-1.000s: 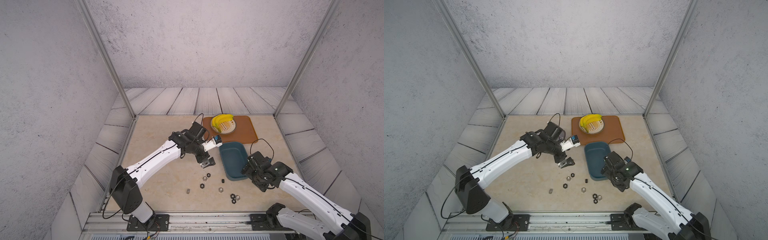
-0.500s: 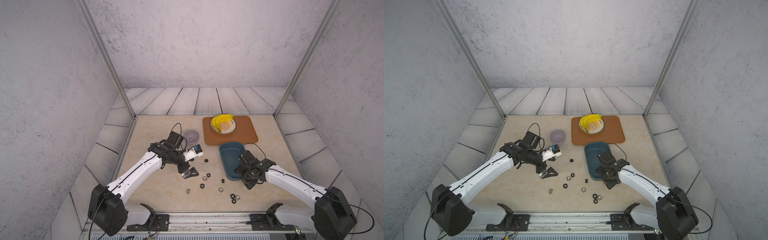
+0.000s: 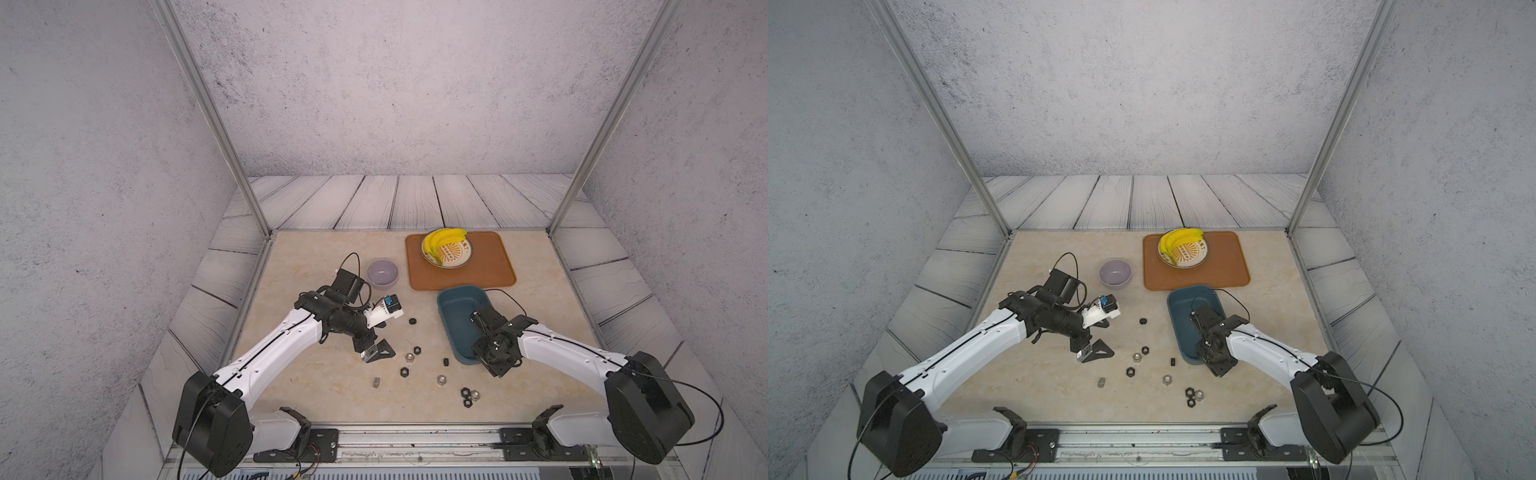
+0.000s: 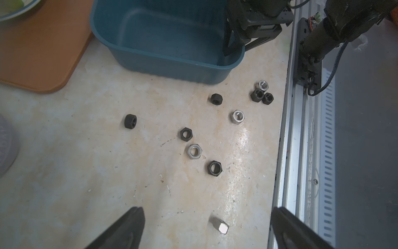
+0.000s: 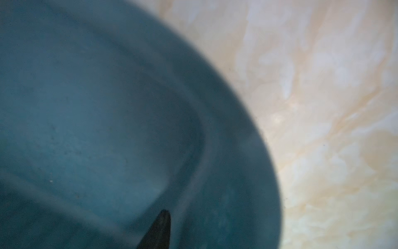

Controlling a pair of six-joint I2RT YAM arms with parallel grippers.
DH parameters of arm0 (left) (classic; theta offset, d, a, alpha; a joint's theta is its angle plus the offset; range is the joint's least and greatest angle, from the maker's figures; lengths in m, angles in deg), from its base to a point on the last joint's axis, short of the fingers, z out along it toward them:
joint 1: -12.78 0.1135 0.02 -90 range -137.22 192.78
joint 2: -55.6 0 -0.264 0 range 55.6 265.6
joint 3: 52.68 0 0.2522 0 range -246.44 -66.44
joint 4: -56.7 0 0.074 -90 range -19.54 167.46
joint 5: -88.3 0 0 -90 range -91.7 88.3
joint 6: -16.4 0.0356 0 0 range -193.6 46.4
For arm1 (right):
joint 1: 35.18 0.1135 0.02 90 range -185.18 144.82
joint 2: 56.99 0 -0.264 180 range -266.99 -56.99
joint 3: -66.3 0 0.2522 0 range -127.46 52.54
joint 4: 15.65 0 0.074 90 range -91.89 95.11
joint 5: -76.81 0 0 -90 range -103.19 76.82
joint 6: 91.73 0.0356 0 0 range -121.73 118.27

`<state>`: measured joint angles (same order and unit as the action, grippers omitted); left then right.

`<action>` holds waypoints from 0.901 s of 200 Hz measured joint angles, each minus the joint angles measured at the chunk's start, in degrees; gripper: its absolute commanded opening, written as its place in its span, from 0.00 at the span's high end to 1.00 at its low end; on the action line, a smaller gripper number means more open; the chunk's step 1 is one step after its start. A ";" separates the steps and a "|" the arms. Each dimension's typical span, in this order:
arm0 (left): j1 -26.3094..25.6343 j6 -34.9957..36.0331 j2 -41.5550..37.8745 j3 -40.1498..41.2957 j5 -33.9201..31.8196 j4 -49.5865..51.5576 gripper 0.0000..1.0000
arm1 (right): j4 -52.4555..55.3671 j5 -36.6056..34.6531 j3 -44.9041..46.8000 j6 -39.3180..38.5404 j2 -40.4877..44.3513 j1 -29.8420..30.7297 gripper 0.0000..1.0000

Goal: Put the nuts on the desktop into the storage box
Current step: Adjust the storage box at the center of the board.

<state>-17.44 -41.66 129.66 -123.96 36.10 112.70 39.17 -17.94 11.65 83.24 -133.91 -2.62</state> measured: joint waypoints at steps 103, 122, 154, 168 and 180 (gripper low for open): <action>2.84 0.72 -0.24 0.00 0.22 0.44 0.02 | 5.40 -7.56 -3.69 -14.88 3.02 0.04 0.96; 3.80 0.85 -1.14 0.04 0.28 0.39 0.02 | 6.32 -9.16 -4.85 -18.45 3.02 0.00 0.97; 5.57 0.85 -2.47 0.46 0.52 0.31 0.01 | 7.13 -11.23 -7.34 -26.51 3.02 -0.07 0.98; 6.21 0.87 -2.58 0.85 0.59 0.15 0.02 | 7.19 -12.00 -8.35 -30.32 2.95 -0.07 0.99; 6.60 0.85 -2.58 1.25 0.59 -0.07 0.02 | 7.21 -12.61 -9.29 -33.42 2.64 -0.13 0.99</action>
<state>-10.84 -40.80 127.08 -122.72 36.69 112.64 46.39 -30.55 2.37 49.82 -131.27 -2.75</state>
